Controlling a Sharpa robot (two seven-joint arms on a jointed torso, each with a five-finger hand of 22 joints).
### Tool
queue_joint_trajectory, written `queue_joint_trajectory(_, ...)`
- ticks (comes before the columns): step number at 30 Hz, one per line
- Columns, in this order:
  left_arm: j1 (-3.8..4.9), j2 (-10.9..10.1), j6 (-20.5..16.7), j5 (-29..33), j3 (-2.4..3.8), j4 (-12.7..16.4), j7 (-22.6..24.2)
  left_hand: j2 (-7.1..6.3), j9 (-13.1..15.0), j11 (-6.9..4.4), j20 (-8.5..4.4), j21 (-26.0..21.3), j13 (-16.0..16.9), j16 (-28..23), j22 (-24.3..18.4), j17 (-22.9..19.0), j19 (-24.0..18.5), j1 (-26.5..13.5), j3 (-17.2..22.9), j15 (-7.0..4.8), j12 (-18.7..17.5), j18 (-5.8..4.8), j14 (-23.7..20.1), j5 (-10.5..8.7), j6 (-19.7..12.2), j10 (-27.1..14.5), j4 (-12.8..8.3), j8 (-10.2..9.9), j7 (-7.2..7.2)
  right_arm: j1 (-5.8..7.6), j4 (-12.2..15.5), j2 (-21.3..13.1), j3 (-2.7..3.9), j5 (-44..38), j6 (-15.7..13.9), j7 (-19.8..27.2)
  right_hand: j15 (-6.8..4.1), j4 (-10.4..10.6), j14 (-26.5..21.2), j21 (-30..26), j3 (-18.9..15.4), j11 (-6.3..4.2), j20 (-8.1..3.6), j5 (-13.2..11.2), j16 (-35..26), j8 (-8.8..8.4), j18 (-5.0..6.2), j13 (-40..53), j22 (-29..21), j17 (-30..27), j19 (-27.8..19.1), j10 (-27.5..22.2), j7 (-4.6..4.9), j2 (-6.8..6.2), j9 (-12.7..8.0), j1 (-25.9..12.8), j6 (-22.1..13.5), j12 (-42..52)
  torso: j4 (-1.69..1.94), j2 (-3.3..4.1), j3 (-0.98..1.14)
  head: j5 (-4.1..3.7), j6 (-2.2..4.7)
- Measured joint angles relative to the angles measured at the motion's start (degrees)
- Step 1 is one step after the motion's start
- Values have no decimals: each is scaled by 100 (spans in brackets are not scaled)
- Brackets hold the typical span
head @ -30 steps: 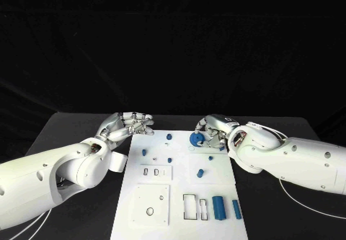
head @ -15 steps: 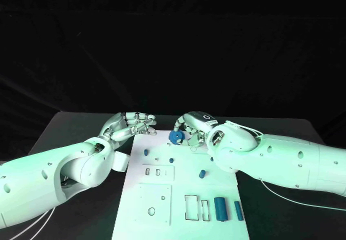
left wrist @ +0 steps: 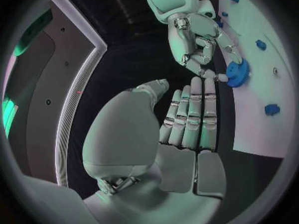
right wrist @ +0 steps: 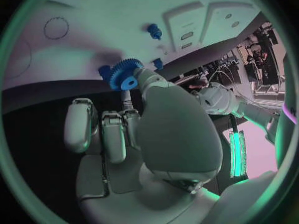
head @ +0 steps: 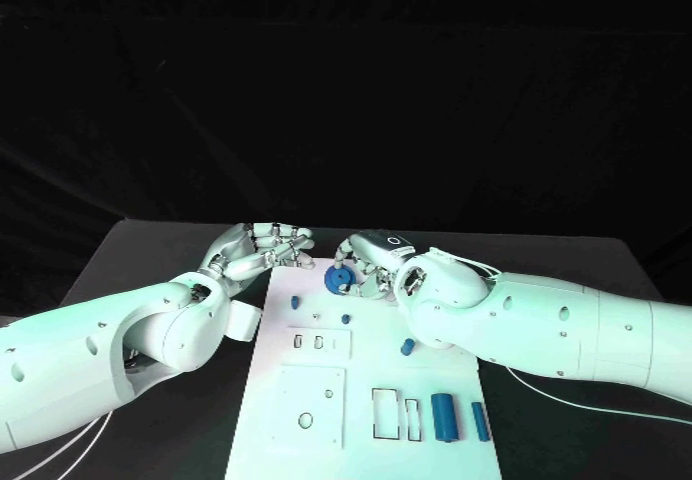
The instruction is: Assemble the parts on the task board
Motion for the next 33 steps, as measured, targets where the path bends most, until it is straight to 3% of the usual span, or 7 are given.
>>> queue_joint_trajectory(20,1,-32,0,0,1,12,0,0,1,0,0,0,0,0,-1,-1,0,0,0,0,0,0,0,0,0,0,0,0,0,-94,-152,137,2,-12,169,-2,1,-1,0,23,32,0,0,-11,0,-57,0,-1,14,-1,0,0,4,-17,24,-14,-10,0,-9,-12,12,59,-81)
queue_joint_trajectory(33,1,-44,0,0,1,12,0,0,1,0,0,0,0,0,-1,-2,0,0,0,0,0,0,0,0,0,0,0,0,0,-94,-149,98,8,-13,229,-12,1,0,0,22,63,0,0,-22,0,-43,0,4,12,-2,-1,0,5,-26,15,-85,-48,0,-10,-16,12,73,-77)
